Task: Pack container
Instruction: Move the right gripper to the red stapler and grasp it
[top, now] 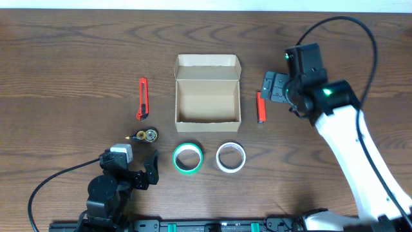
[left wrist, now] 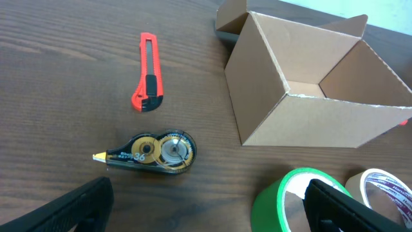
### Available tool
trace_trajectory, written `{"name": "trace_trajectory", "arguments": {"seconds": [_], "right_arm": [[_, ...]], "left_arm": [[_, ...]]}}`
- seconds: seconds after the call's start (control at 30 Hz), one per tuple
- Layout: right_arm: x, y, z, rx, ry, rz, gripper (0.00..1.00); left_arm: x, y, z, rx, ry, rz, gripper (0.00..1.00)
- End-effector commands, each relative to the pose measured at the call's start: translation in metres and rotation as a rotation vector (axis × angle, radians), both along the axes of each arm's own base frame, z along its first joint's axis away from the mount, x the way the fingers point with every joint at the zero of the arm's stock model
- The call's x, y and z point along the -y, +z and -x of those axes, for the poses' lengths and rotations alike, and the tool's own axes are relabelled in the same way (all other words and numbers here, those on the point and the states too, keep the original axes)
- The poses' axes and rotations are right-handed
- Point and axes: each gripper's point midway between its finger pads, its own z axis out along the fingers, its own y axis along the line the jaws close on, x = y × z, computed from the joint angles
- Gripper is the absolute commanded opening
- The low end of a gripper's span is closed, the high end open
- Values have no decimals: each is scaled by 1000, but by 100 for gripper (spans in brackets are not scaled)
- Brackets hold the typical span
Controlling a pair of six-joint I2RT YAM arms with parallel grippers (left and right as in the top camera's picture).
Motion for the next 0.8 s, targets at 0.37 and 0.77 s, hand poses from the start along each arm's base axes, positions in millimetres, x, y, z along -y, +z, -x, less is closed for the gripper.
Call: {"name": "trace_trajectory", "arguments": {"seconds": [0.37,0.77], "right_arm": [[-4,-96,-20,-242,13,34,99],[-9,-169,-19,-402,20,49,92]], "left_arm": [[0,-5,0,-3,-2,-8,95],[0,-5,0,-3,-2,-8,95]]}}
